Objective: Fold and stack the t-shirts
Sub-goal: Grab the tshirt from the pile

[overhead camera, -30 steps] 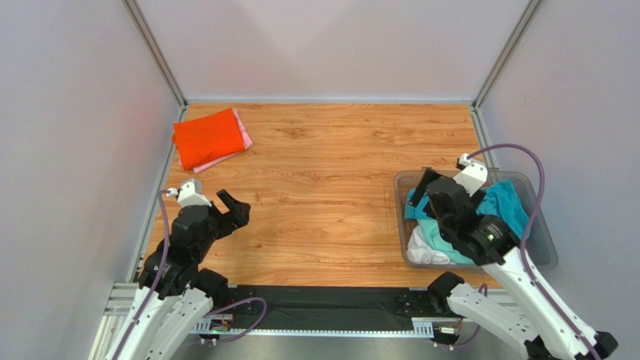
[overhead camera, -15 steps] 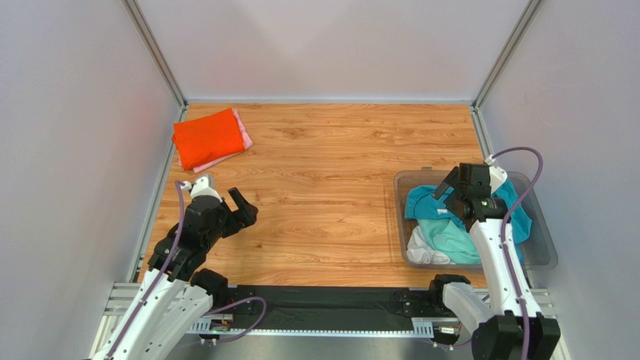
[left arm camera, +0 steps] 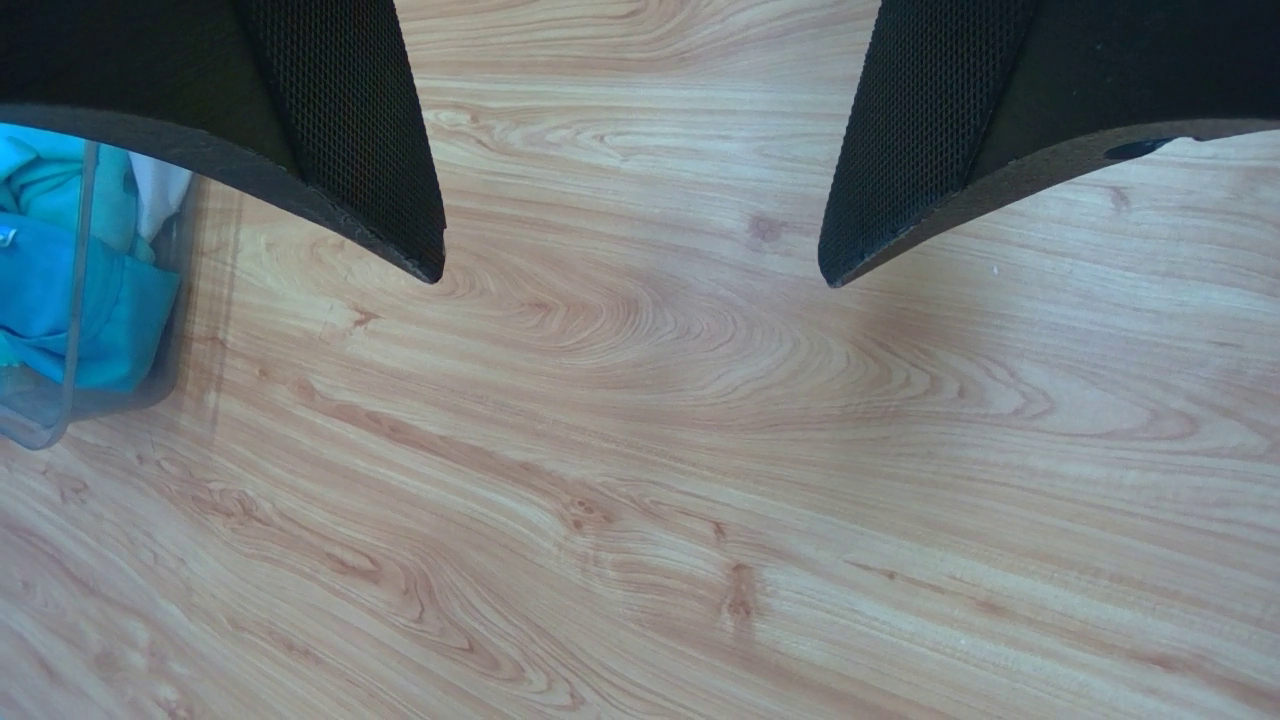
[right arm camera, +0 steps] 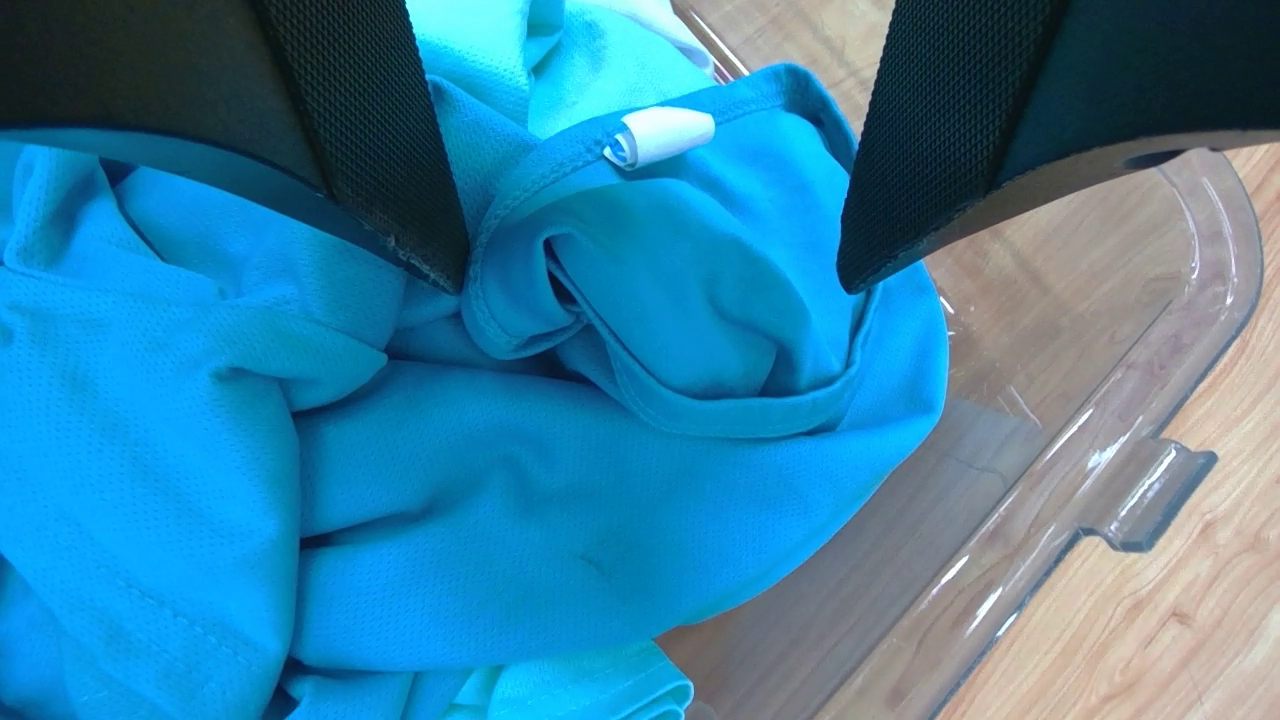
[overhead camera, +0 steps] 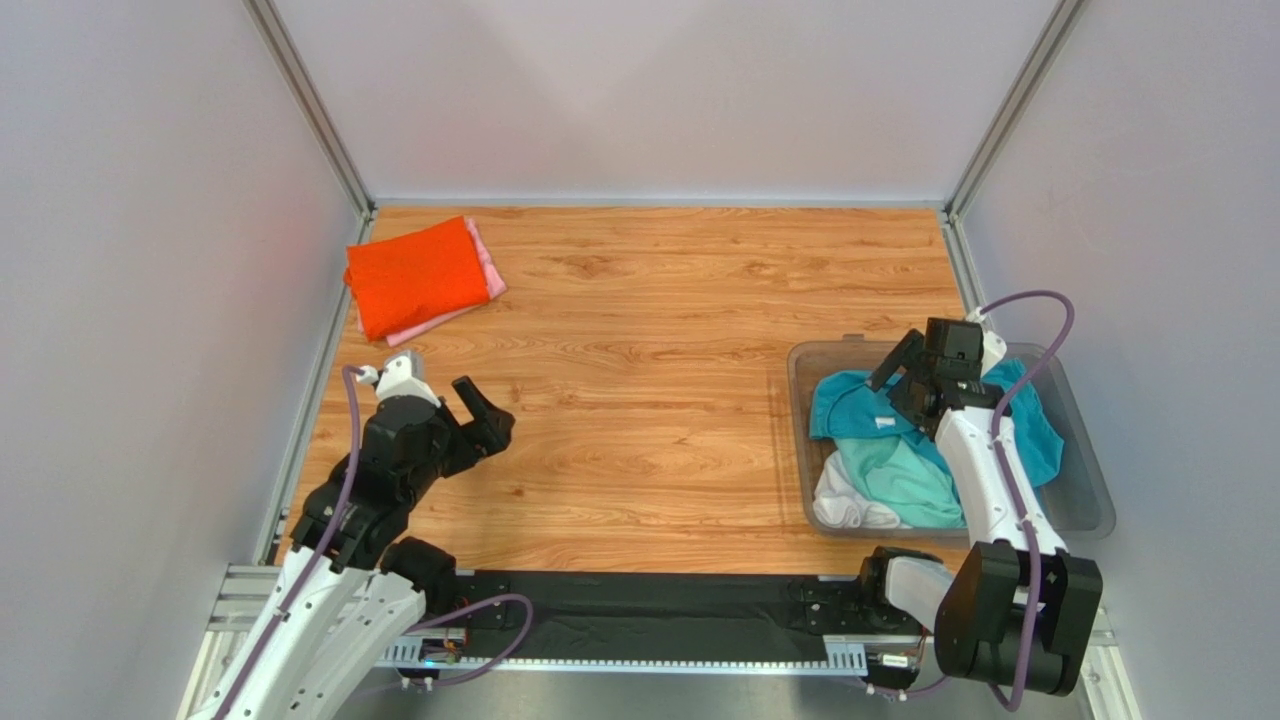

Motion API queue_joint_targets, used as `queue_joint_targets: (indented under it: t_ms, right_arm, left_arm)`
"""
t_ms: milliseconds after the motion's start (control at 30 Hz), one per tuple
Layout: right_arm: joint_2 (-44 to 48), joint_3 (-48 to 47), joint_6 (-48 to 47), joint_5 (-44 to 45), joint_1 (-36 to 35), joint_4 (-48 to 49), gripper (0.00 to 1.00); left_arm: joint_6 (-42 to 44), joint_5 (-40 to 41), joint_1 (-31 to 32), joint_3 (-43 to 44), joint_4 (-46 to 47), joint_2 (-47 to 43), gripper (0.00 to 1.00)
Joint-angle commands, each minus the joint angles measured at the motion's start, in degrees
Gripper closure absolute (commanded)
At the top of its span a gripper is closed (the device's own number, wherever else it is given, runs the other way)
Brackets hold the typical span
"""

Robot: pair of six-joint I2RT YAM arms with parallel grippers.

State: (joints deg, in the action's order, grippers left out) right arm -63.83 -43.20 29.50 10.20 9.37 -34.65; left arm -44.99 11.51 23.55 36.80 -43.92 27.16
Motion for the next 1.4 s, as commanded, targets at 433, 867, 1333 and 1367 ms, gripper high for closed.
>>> queue_joint_targets:
  t_ms: [433, 867, 1333, 1367]
  right_arm:
    - [-0.24, 0.84, 0.21, 1.5, 1.71, 4.86, 0.75]
    - [14.87, -8.55, -1.63, -0.88, 1.88, -4.01, 1.0]
    - [17.52, -42.38, -0.32, -13.58, 1.8, -12.72, 1.0]
    - [16.91, -43.8, -0.14, -14.93, 1.8, -12.2, 1.0]
  left_arm:
    - [-1.06, 0.8, -0.17, -0.15, -0.11, -0.79, 0.0]
    - [-1.5, 0.89, -0.17, -0.94, -0.38, -2.37, 0.0]
    - [-1.68, 1.77, -0.17, -1.29, -0.02, -5.8, 0.0]
    - [-1.68, 1.24, -0.17, -1.38, 0.15, -5.8, 0.0]
